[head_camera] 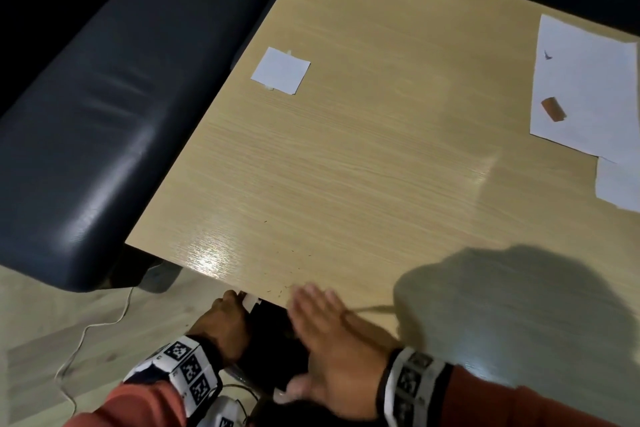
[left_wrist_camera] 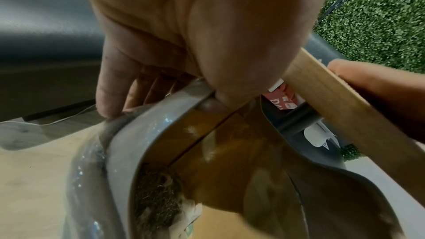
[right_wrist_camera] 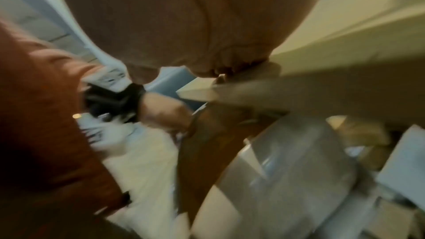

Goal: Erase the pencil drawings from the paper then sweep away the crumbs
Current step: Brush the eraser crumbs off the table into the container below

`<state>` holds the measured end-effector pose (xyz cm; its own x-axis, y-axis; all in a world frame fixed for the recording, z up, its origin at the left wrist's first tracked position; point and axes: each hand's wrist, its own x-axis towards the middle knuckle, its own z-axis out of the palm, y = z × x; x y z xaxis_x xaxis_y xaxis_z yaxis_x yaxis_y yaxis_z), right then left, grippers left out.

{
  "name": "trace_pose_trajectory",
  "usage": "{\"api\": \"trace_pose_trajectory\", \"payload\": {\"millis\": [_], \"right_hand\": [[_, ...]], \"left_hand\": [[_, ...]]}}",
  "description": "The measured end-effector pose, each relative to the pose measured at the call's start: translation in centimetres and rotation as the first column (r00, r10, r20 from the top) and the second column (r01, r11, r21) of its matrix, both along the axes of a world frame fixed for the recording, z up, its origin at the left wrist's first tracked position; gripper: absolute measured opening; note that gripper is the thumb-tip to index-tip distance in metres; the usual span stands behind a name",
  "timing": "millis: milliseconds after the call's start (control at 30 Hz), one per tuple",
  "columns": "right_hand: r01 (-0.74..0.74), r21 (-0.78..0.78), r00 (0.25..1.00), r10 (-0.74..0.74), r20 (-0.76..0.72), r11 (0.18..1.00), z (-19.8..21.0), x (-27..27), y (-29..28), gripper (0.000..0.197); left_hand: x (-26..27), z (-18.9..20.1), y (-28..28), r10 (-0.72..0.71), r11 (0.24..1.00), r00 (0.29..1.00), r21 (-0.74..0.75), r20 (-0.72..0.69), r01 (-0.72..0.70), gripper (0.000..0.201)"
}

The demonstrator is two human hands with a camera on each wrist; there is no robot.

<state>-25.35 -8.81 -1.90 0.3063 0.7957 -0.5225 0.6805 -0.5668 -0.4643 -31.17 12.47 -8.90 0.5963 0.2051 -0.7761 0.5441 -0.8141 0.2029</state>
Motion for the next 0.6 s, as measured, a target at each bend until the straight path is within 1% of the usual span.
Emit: {"api": "trace_pose_trajectory", "payload": {"millis": [33,67,100,133,167,200,233,267,300,333,367,400,433,467,500,533,567,600], "right_hand": [[-0.089,-0.003,0.996,0.089,-0.001,0.996,0.1,-1.3,0.1,0.083],[-0.135,0.048,0.990,0.136,-0.023,0.990,0.6,-1.9,0.2,0.078],[-0.120,0.133,0.992,0.125,-0.028,0.984,0.8,-1.6,0.2,0.075],[-0.018,0.130,0.988,0.038,-0.150,0.991,1.7,-0.4,0.4,0.075],[0.089,0.159,0.981,-0.058,-0.187,0.983,2.3,1.3,0.6,0.076],[0.183,0.196,0.980,-0.163,-0.114,0.963,2.4,3.3,0.7,0.077],[0.290,0.186,0.957,-0.286,-0.048,0.939,2.9,5.5,0.9,0.077],[0.344,0.158,0.936,-0.352,0.020,0.925,2.6,7.2,1.1,0.078],[0.360,0.113,0.928,-0.368,0.053,0.926,2.7,8.2,1.3,0.080],[0.314,0.053,0.948,-0.317,0.040,0.948,2.3,7.7,1.8,0.083],[0.203,0.014,0.979,-0.203,0.021,0.979,1.9,6.1,2.3,0.087],[0.070,-0.007,0.998,-0.070,0.006,0.998,0.9,3.4,2.7,0.091],[-0.069,0.000,0.995,0.069,0.067,0.998,-0.1,0.6,2.5,0.094],[-0.107,-0.075,0.994,0.107,-0.007,0.991,0.3,-1.2,2.4,0.097],[-0.101,-0.098,0.995,0.100,-0.009,0.990,0.8,-1.4,2.8,0.096],[-0.052,-0.044,0.999,0.052,0.002,0.998,1.2,-0.6,3.2,0.092],[0.009,0.112,0.996,-0.019,0.086,0.994,1.3,0.7,3.4,0.089],[0.060,0.128,0.998,-0.055,-0.044,0.990,2.0,2.9,3.7,0.089]], "left_hand": [[-0.1,0.0,-0.1,0.003,1.000,1.000,0.006,0.002,-0.003,0.029],[-0.2,0.1,-0.2,0.001,1.000,1.000,0.012,0.000,-0.001,0.029],[-0.2,0.3,-0.2,-0.002,1.000,1.000,0.014,-0.003,0.002,0.028],[-0.1,0.6,-0.2,0.004,1.000,1.000,0.015,0.000,-0.004,0.026],[-0.1,0.7,-0.2,0.020,1.000,1.000,0.010,0.000,-0.020,0.024],[-0.1,0.9,-0.1,0.042,0.999,0.999,0.007,0.001,-0.042,0.022],[-0.1,0.9,0.0,0.062,0.998,0.998,0.005,-0.001,-0.062,0.021],[-0.2,0.9,0.0,0.081,0.997,0.997,0.007,0.000,-0.081,0.020],[-0.3,0.9,0.1,0.100,0.995,0.995,0.007,-0.001,-0.100,0.021],[-0.4,0.8,0.1,0.107,0.994,0.994,0.008,-0.002,-0.107,0.022],[-0.4,0.8,0.2,0.096,0.995,0.995,0.013,0.004,-0.096,0.023],[-0.5,0.8,0.3,0.071,0.997,0.997,0.024,0.008,-0.071,0.023],[-0.6,0.9,0.4,0.049,0.998,0.999,0.038,0.014,-0.050,0.022],[-0.7,1.0,0.5,0.036,0.998,0.999,0.049,0.024,-0.037,0.021],[-0.7,1.0,0.8,0.027,0.998,0.999,0.048,0.025,-0.028,0.020],[-0.7,0.9,1.0,0.024,0.999,0.999,0.048,0.020,-0.025,0.020],[-0.7,0.9,1.3,0.032,0.998,0.999,0.049,0.014,-0.033,0.020],[-0.7,0.9,1.5,0.052,0.998,0.999,0.046,0.013,-0.053,0.019]]}}
